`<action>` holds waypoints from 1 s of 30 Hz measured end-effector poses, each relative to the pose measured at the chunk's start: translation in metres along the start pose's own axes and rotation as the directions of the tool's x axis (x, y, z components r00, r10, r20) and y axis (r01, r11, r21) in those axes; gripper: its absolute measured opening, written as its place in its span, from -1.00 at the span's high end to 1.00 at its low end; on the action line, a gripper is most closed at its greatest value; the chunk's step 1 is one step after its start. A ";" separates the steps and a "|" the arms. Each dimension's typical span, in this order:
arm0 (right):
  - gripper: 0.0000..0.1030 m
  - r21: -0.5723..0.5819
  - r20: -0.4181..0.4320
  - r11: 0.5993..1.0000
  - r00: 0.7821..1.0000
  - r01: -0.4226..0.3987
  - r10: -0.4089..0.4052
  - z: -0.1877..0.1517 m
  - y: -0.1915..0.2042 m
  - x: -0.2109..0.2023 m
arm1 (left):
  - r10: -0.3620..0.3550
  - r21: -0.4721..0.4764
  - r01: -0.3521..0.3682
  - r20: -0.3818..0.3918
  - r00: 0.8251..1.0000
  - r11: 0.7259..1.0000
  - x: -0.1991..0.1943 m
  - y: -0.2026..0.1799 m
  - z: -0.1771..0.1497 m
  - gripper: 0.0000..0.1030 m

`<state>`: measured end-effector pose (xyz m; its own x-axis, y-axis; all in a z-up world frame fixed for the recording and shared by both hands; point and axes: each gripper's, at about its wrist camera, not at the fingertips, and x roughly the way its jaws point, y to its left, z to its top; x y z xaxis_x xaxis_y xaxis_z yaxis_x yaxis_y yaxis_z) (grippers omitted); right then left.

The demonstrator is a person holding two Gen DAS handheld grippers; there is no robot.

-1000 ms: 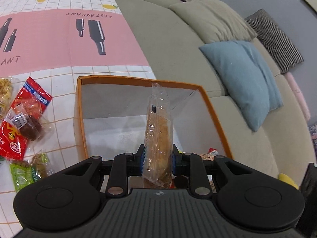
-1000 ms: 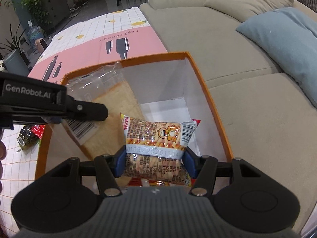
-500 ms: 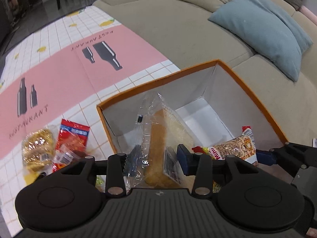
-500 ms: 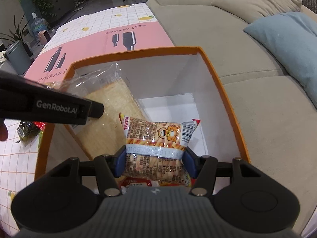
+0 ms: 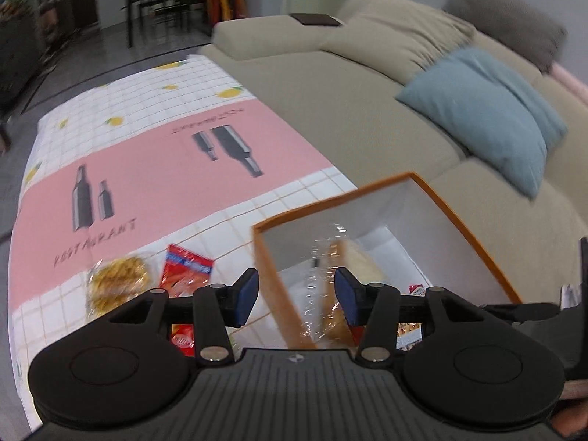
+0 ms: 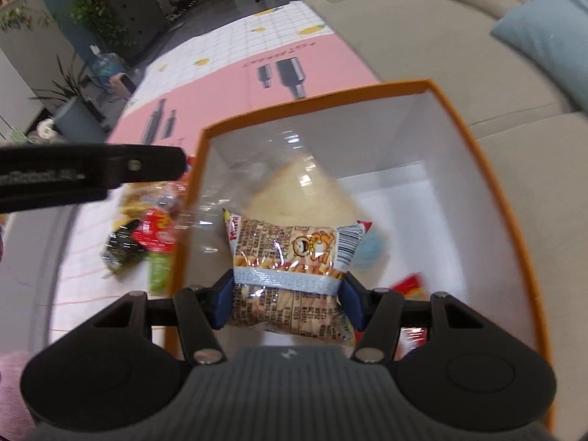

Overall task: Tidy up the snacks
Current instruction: 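Open the left tool to drop the bread bag while the right tool releases the cracker pack into the box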

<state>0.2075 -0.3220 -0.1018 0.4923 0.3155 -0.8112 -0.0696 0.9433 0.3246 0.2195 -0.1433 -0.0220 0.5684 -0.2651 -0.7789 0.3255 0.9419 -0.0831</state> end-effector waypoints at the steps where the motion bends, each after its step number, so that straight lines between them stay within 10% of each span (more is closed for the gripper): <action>1: -0.12 0.004 -0.006 1.000 1.000 -0.006 0.006 0.001 0.002 0.003 | 0.001 -0.018 -0.001 0.000 1.000 1.000 -0.002 0.005 -0.001 -0.11; 23: -0.17 -0.041 -0.160 0.991 0.978 0.128 -0.133 0.019 0.013 0.078 | 0.042 -0.124 -0.056 -0.113 0.993 0.991 -0.012 0.053 -0.063 -0.11; 30: -0.20 0.166 -0.226 0.981 0.972 0.104 -0.064 0.004 0.003 0.056 | 0.054 -0.136 -0.069 -0.112 0.992 0.988 -0.025 0.058 -0.075 -0.11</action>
<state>0.2386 -0.3015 -0.1443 0.2866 0.2695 -0.9194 0.1271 0.9405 0.3153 0.1674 -0.0665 -0.0540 0.4966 -0.1890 -0.8471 0.1798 0.9772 -0.1126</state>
